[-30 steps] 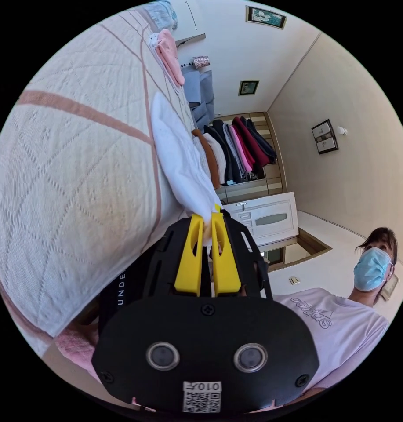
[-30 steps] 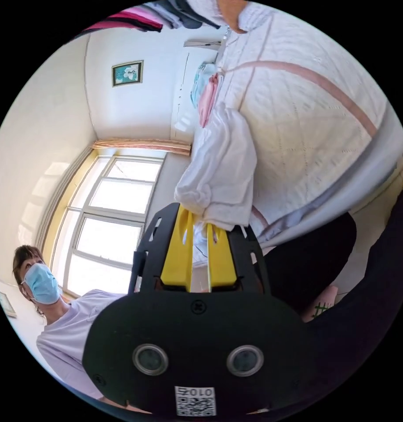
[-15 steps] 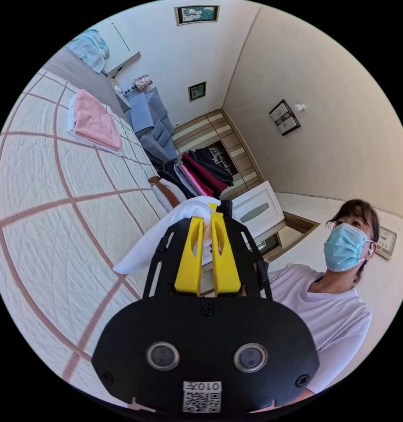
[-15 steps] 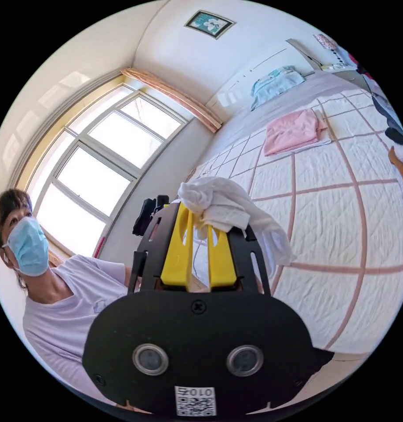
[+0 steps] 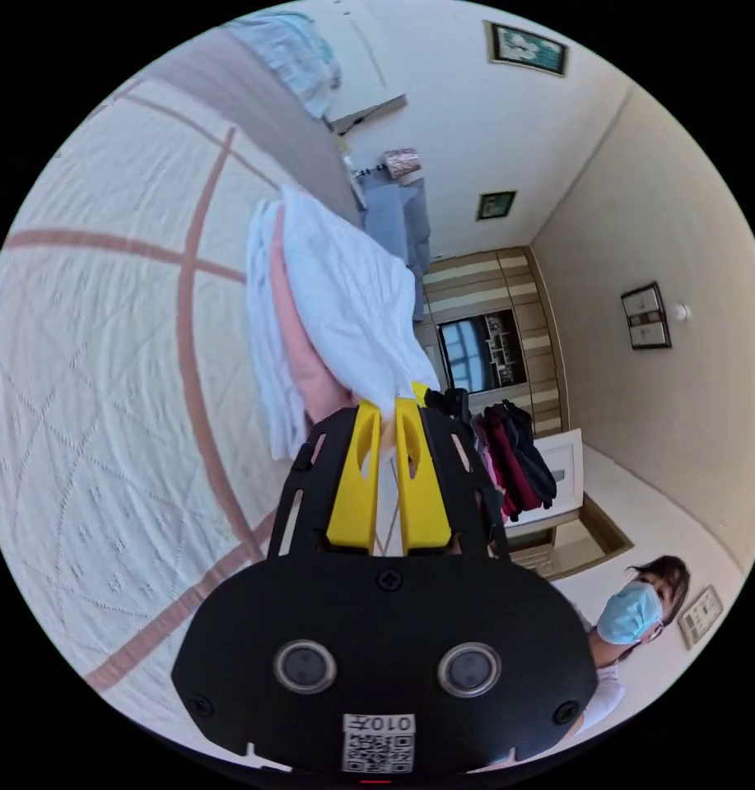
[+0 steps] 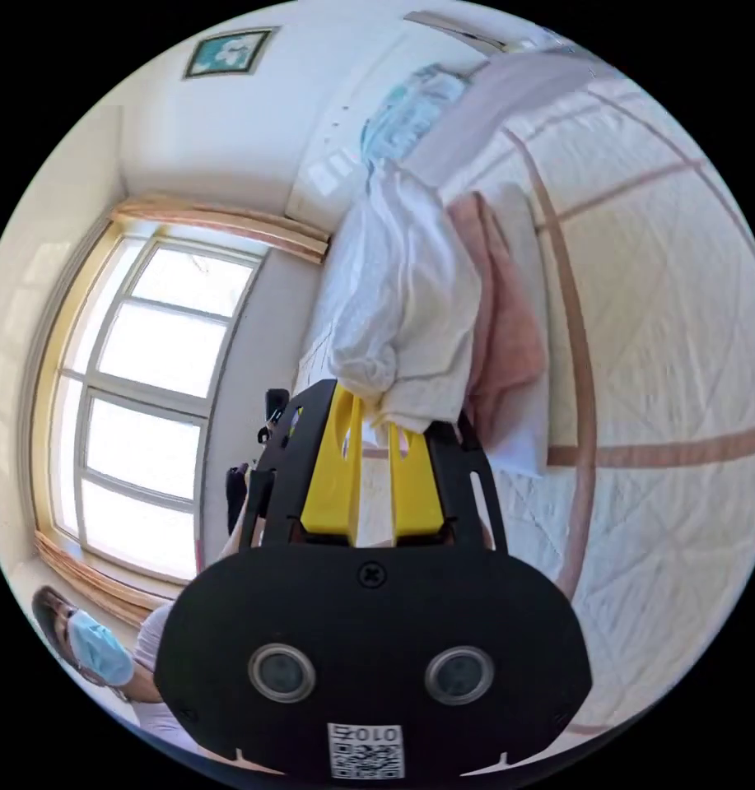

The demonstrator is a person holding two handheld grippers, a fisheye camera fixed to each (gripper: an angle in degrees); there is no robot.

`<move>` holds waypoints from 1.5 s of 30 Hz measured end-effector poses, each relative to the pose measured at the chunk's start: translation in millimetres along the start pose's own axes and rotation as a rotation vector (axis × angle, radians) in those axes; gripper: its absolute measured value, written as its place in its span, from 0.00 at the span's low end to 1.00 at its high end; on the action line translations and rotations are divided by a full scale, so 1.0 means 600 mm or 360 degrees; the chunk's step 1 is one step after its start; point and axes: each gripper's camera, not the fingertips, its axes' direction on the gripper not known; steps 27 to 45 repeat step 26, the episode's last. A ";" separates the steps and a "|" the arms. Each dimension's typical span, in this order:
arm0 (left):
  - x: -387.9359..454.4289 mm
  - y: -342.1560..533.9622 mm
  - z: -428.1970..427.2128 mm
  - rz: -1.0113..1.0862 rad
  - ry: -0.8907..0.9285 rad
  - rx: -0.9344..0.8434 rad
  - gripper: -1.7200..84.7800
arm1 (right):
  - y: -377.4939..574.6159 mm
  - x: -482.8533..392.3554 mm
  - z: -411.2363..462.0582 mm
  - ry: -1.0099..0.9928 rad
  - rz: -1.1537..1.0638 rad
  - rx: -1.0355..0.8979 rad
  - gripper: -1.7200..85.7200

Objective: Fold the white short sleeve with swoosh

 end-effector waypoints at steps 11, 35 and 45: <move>0.045 0.029 0.063 0.0054 -0.0187 -0.0050 0.05 | 0.014 -0.027 -0.008 0.0044 -0.0085 0.0076 0.09; 0.520 0.585 0.032 0.1339 -0.1824 0.0760 0.03 | 0.500 -0.480 -0.165 0.1310 -0.0947 0.0467 0.05; 0.520 0.585 0.032 0.1339 -0.1824 0.0760 0.03 | 0.500 -0.480 -0.165 0.1310 -0.0947 0.0467 0.05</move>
